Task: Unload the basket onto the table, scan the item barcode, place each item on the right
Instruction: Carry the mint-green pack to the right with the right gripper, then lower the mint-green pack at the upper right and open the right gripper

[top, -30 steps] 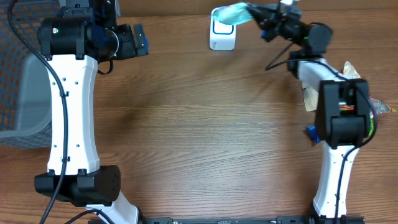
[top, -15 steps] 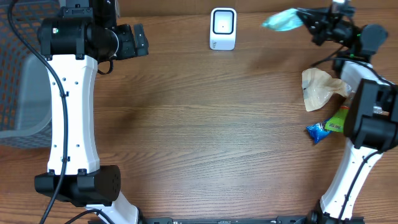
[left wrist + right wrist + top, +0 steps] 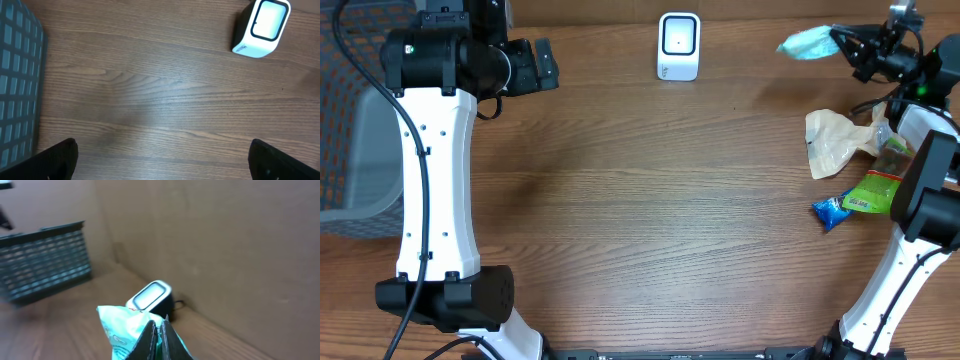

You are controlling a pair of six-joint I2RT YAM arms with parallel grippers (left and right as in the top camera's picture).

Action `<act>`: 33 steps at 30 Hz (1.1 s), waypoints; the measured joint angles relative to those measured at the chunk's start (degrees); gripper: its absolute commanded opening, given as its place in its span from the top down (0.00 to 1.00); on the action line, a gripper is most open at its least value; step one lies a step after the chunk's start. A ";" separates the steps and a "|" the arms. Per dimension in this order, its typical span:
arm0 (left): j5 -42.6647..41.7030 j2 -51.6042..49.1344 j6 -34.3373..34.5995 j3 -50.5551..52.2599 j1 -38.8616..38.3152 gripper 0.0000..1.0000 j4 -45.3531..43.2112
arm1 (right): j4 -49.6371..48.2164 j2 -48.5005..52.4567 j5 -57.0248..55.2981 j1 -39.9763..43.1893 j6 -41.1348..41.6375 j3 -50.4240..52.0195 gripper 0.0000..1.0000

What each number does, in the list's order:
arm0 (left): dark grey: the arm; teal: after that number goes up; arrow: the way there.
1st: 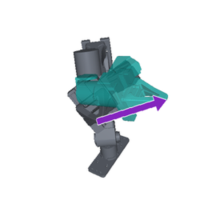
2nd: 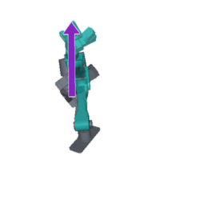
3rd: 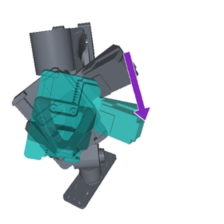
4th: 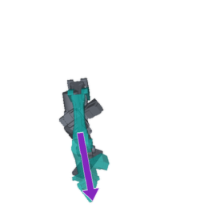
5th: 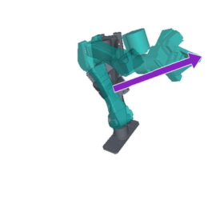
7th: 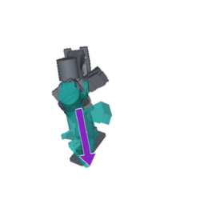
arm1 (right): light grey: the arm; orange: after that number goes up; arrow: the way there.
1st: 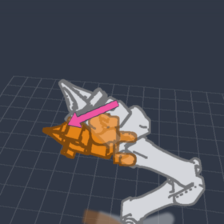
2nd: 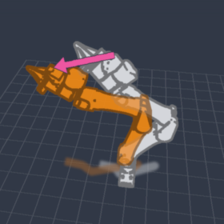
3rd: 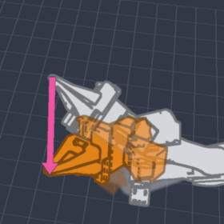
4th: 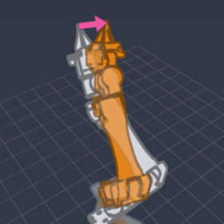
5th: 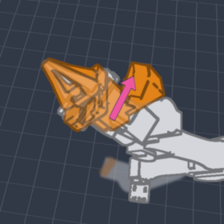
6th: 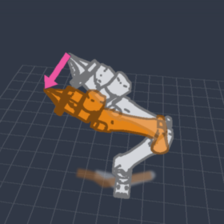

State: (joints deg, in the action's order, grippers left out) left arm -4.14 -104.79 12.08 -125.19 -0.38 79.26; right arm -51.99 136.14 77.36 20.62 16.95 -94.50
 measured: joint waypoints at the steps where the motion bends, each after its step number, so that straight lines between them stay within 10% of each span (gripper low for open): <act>1: 0.00 0.00 0.00 0.00 0.00 0.00 0.00 | -0.48 -0.02 1.20 -0.04 0.31 0.00 0.96; 11: 0.00 0.00 0.00 0.00 0.00 0.00 0.04 | -35.41 -3.04 10.29 2.51 20.17 -0.02 0.96; 27: 0.02 0.00 0.00 0.00 0.00 0.00 -0.02 | -35.52 -5.49 10.34 13.49 43.01 -0.02 0.94; 29: 0.02 0.00 0.00 0.00 0.00 0.00 -0.02 | -35.52 -5.49 10.32 13.64 43.85 -0.02 0.82; 31: 0.02 0.00 0.00 0.00 0.00 0.00 -0.02 | -35.56 -5.49 10.25 13.86 45.05 -0.02 0.49; 32: 0.00 0.00 0.00 0.00 0.00 0.00 -0.02 | -35.54 -5.49 10.14 13.92 45.70 -0.02 0.05; 33: 0.02 0.00 0.00 0.00 0.00 0.00 -0.02 | -35.54 -5.49 10.01 13.99 46.36 -0.02 0.00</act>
State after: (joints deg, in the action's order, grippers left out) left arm -4.12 -104.79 12.08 -125.19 -0.38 79.24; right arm -87.53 130.65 87.37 34.61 63.31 -94.52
